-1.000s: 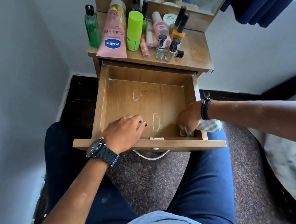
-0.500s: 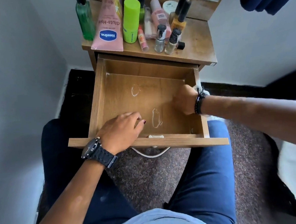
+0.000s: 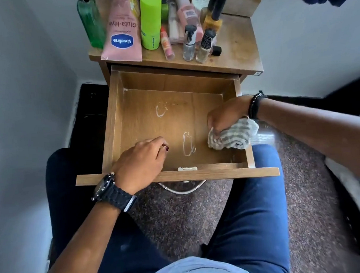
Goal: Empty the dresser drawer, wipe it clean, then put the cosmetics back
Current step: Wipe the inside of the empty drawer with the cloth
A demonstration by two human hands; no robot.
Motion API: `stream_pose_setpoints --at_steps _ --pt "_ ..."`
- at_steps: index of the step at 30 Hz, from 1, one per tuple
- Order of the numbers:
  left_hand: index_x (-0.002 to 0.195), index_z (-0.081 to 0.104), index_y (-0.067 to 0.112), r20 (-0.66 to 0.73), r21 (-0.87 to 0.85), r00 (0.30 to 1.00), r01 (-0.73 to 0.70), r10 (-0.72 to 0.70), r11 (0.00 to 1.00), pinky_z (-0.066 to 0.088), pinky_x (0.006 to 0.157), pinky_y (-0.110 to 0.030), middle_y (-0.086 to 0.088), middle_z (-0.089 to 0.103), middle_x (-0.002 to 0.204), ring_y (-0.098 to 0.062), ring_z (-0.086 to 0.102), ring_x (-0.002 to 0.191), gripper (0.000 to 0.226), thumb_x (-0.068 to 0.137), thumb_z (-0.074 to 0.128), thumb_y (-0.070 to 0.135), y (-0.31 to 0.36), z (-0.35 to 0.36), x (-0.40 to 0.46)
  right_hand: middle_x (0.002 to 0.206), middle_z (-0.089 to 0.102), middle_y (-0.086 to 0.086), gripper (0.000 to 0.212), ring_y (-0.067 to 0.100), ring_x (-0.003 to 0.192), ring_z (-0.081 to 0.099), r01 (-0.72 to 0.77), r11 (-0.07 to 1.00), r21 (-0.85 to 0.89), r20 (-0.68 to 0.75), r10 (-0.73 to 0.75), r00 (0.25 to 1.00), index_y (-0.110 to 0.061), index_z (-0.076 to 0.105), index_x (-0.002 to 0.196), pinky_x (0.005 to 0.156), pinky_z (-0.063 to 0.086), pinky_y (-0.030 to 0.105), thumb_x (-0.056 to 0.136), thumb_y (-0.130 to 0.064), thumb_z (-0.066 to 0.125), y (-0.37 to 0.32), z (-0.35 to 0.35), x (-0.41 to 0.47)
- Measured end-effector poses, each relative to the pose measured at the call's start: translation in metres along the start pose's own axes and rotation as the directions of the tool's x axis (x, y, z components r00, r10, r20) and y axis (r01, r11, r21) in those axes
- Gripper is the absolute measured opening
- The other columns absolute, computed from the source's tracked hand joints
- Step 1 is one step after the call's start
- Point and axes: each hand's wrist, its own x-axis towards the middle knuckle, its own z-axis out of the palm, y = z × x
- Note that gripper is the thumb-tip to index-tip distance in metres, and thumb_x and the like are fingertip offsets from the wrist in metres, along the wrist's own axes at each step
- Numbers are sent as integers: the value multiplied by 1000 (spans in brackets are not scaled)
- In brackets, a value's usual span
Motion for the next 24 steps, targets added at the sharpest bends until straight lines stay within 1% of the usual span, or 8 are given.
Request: stream_pose_setpoints --at_steps 3,7,9,11,14,17,21,24 --pt "113 55 23 -4 -2 1000 30 -30 1000 41 52 -26 7 63 106 -7 54 65 28 99 32 30 -1 0 0 70 54 -3 23 17 73 53 -30 976 -216 86 50 995 -13 57 70 68 44 25 87 -28 58 -11 10 5" --pt "112 55 25 -9 10 998 60 -60 998 33 48 -26 7 64 99 -4 48 57 28 99 30 29 -2 0 0 67 52 -1 30 13 59 45 -1 967 -253 174 47 984 -12 52 66 57 37 23 92 -25 48 -21 30 11" --pt "115 55 26 -17 10 997 70 -70 997 37 49 -27 8 64 104 -6 52 61 29 99 30 28 -1 -1 -1 77 56 3 25 18 64 45 6 986 -169 110 13 994 -6 58 77 57 39 26 94 -21 46 -17 36 11" --pt "116 55 27 1 -34 997 74 -74 997 49 63 -32 8 64 108 -11 60 79 29 99 32 26 -1 -1 -1 89 64 9 28 20 71 48 36 995 -92 73 -29 997 1 63 88 70 49 36 95 -20 45 -10 41 12" --pt "115 56 28 62 -195 994 102 -92 975 53 79 -37 10 65 102 -8 61 91 30 98 35 18 -4 -4 -1 73 59 2 33 15 61 50 38 999 -16 38 -37 999 -5 58 72 76 51 35 97 -21 43 -3 47 14" --pt "114 58 26 66 -286 991 134 -120 949 51 76 -24 9 64 97 -3 62 87 33 96 35 9 -6 -7 2 77 62 3 31 15 61 55 28 985 168 -43 -21 999 -9 59 76 59 48 26 98 -22 42 -5 46 16" --pt "113 59 25 29 -343 984 177 -178 923 44 66 -5 8 64 97 0 63 83 35 95 37 4 -5 -9 5 103 69 15 34 20 76 63 134 898 419 -140 -81 987 0 65 107 62 52 25 100 -21 39 -29 42 24" --pt "114 59 23 -9 -331 979 189 -203 925 47 72 -12 7 65 98 -1 63 85 34 94 41 3 -5 -9 4 100 71 18 30 19 72 64 287 772 567 -229 -187 955 -1 67 102 63 56 31 98 -22 45 -49 43 27"
